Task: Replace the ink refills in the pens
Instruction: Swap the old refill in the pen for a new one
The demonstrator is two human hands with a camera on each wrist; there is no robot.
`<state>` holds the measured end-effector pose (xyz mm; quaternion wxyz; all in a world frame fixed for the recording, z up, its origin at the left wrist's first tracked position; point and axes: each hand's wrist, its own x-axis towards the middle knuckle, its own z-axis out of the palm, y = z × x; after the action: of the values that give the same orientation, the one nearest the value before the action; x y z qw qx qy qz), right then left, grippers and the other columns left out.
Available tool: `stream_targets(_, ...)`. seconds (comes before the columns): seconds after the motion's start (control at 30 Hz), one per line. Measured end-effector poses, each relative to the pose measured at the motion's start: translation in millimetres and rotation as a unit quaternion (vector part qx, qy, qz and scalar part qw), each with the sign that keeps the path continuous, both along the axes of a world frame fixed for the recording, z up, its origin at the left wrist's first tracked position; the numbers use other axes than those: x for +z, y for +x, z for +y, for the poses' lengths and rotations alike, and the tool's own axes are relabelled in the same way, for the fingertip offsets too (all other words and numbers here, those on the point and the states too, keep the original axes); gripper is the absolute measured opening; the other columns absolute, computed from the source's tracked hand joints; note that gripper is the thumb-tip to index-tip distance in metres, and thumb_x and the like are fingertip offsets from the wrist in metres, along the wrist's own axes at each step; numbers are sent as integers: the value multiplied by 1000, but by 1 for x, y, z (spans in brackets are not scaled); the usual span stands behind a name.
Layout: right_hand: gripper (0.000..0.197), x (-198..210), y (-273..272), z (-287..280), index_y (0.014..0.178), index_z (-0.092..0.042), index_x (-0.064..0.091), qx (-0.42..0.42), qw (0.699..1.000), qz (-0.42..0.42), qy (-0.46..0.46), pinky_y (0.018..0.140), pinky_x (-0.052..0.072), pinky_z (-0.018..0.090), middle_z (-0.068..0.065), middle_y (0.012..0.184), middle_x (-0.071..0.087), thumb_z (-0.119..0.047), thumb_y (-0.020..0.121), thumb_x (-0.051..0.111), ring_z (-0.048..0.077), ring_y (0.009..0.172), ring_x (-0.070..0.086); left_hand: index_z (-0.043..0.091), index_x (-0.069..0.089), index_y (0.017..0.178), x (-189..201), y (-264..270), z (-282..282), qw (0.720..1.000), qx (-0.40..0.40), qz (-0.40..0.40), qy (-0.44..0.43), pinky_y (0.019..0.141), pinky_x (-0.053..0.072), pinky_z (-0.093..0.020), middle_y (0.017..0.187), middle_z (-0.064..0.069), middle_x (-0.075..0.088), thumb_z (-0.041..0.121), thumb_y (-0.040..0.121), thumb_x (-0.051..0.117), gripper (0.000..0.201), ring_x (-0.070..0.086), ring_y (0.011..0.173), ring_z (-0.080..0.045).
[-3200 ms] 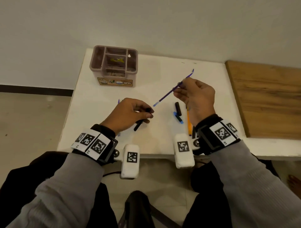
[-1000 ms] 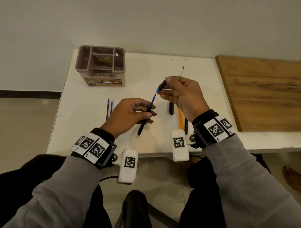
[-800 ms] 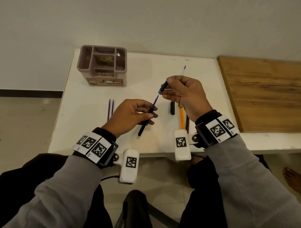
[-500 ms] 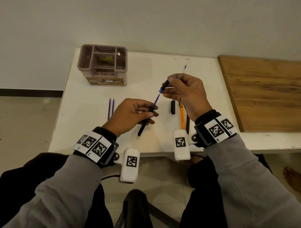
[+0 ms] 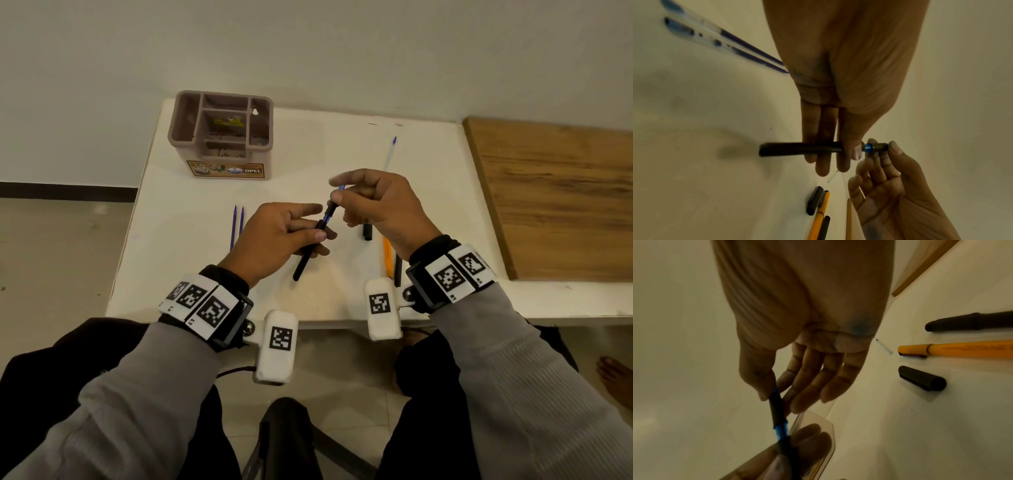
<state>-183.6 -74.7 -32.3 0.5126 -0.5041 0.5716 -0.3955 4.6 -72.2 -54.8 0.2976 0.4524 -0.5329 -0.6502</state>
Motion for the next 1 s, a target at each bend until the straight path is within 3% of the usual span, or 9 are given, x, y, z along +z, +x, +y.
stream_targets(0.13,7,-6,5,2,86,-15,74,-7,999,32,1,62,46,24,-3,88,74,-21,83,76,6,66,59,3,59,124,1,-1,2,1000,-5,-2,-19,75,61,-34,92,-7,76,1,87,62,37,74,76,-26)
stream_targets(0.23,16,-5,6,4,105,-19,73,23,999,-18,15,66,46,20,-3,102,75,-19,90,68,6,83,65,5,65,115,3,0,3,999,0,5,-41,72,61,-31,90,-5,75,-1,87,62,29,74,73,-22)
stream_targets(0.37,10,-7,11,4,77,-17,68,-12,999,-25,16,62,44,17,-4,84,71,-14,83,75,3,66,59,2,67,112,3,-1,3,999,-1,12,-48,70,60,-28,89,-6,76,-2,87,62,26,74,72,-22)
stream_targets(0.5,24,-8,7,5,116,-25,66,66,995,-62,32,83,48,24,-6,113,73,-18,93,63,7,101,65,8,69,105,1,-1,2,999,-1,17,-40,73,61,-33,86,-5,76,0,89,59,20,74,73,-25)
stream_targets(0.63,7,-5,6,4,92,-16,70,9,998,-61,21,79,46,23,-2,97,74,-11,88,67,8,90,68,4,68,107,0,-1,1,999,-8,20,-43,77,60,-37,86,-6,76,0,91,57,21,73,76,-27)
stream_targets(0.73,30,-5,1,4,119,-14,63,95,991,-97,19,95,51,29,2,117,71,-3,91,61,12,110,66,5,69,105,0,-2,2,999,-8,18,-44,78,60,-39,87,-9,75,0,92,56,19,73,77,-28)
stream_targets(0.8,33,-5,-3,5,125,-14,61,114,988,-102,20,106,46,38,5,123,69,-3,94,56,19,120,63,6,69,105,0,-2,1,999,-5,18,-46,79,60,-40,88,-9,75,1,92,56,19,73,78,-30)
stream_targets(0.93,8,-9,-1,3,92,-12,71,25,997,-71,13,89,50,31,1,91,76,-8,85,70,14,90,70,1,67,109,1,-4,3,999,-18,22,-46,81,59,-39,88,-9,75,0,92,56,20,73,81,-31)
stream_targets(1.0,12,-10,-2,3,101,-16,71,41,996,-73,15,89,51,32,0,97,76,-14,90,65,15,96,69,2,67,107,0,-6,4,999,-18,27,-44,81,59,-41,86,-10,75,-1,92,55,20,72,80,-32)
